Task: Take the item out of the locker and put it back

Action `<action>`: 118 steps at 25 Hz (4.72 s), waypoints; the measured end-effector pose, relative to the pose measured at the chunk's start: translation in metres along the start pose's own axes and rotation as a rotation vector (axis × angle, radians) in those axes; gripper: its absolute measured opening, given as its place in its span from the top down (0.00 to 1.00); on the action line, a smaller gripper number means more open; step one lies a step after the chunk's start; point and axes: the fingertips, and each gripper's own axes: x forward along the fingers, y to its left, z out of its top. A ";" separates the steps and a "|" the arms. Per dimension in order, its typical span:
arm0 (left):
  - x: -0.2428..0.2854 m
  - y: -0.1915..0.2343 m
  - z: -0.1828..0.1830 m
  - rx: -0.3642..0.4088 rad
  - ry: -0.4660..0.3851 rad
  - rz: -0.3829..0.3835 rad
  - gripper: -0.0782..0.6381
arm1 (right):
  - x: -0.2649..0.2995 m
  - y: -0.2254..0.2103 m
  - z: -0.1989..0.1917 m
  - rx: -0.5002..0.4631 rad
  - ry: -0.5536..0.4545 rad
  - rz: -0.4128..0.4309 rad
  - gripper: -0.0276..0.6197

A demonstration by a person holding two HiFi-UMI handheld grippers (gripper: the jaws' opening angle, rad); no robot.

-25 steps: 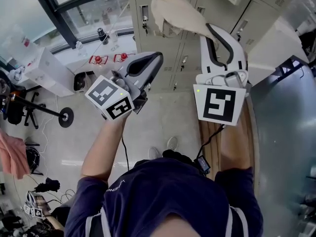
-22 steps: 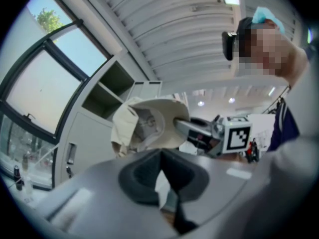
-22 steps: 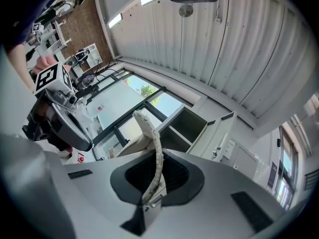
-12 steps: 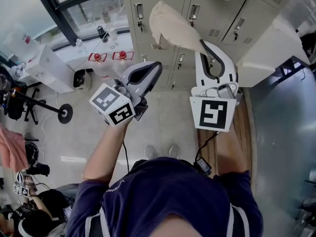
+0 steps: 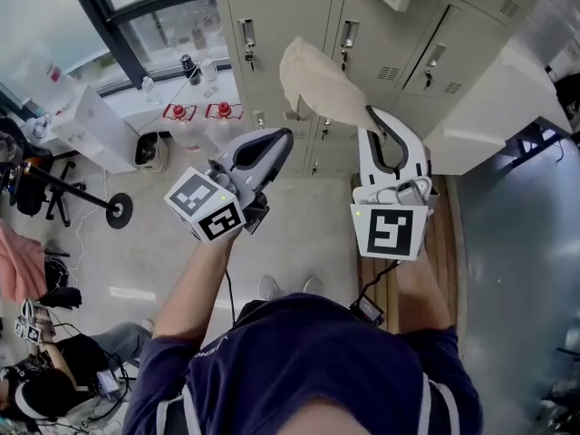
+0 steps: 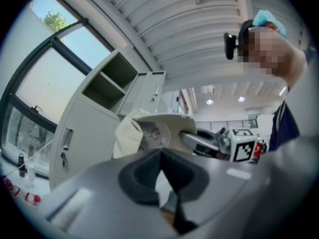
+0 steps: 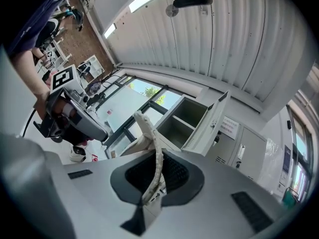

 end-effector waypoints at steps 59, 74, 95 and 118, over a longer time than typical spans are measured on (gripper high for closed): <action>-0.044 0.027 0.049 0.081 -0.025 -0.117 0.89 | 0.045 0.008 0.063 -0.065 0.010 -0.159 0.92; 0.022 0.098 0.073 0.127 -0.077 -0.094 0.89 | 0.128 -0.042 0.063 -0.157 -0.063 -0.192 0.92; 0.113 0.180 0.106 0.170 -0.123 -0.077 0.89 | 0.239 -0.096 0.077 -0.185 -0.168 -0.213 0.92; 0.130 0.254 0.139 0.158 -0.134 -0.223 0.89 | 0.408 -0.144 0.108 -0.449 -0.029 -0.283 0.92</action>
